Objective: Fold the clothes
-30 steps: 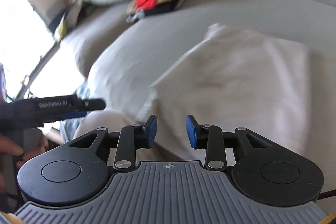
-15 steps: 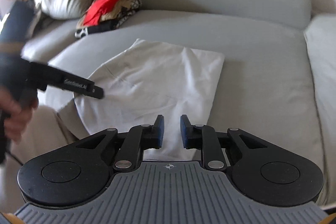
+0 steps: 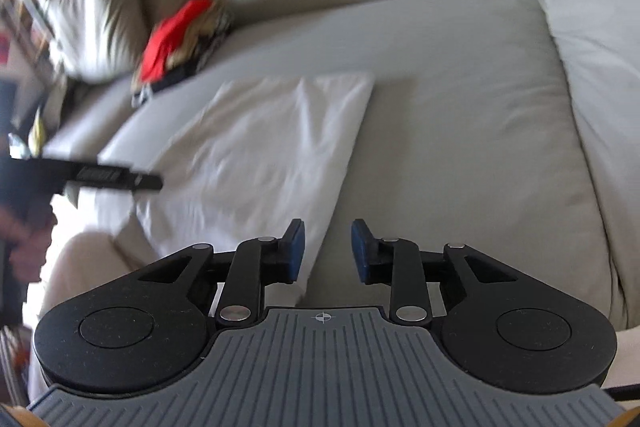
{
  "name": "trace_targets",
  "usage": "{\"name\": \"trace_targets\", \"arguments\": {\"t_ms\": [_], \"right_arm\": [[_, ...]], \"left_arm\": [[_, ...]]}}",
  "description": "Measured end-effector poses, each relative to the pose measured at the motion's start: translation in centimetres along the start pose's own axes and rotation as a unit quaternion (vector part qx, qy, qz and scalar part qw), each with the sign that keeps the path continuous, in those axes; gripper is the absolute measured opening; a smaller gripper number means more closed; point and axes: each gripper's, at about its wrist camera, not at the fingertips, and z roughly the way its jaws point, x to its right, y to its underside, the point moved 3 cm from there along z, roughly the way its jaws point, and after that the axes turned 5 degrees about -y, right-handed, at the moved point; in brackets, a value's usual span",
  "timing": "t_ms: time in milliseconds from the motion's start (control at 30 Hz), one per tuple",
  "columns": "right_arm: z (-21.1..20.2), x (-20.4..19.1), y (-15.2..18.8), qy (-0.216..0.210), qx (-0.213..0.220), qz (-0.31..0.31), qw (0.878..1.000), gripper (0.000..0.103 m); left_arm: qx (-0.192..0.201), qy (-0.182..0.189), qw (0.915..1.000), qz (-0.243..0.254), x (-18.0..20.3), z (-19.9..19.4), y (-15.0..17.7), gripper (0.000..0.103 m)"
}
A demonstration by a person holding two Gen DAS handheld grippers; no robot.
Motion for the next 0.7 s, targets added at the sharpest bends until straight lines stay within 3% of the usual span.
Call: {"name": "trace_targets", "arguments": {"t_ms": [100,367,567,633,667,700], "right_arm": [[1.2,0.6,-1.4,-0.016,0.012,0.033,0.999,0.033],[7.4,-0.7,-4.8,-0.087,-0.017,0.039,0.995,0.033],[13.9,-0.8,-6.1,-0.142,-0.088,0.065,0.984,0.032],[15.0,-0.2,-6.2,-0.125,-0.089,0.056,0.987,0.022],[15.3,0.2,-6.3,-0.107,-0.082,0.051,0.990,0.007],[15.1,1.0,-6.6,-0.077,-0.066,0.053,0.993,0.000]], "left_arm": [[0.015,0.026,0.9995,0.002,1.0,-0.7,-1.0,0.046],[-0.015,0.113,0.9934,-0.012,3.9,3.3,-3.4,0.045],[-0.034,0.051,0.9976,-0.032,3.1,7.5,-4.0,0.036],[-0.031,0.048,0.9975,-0.043,2.3,8.1,-3.8,0.035],[-0.029,0.049,0.9971,-0.050,1.9,8.3,-3.7,0.034],[-0.029,0.051,0.9966,-0.058,1.6,8.3,-3.7,0.032]]}}
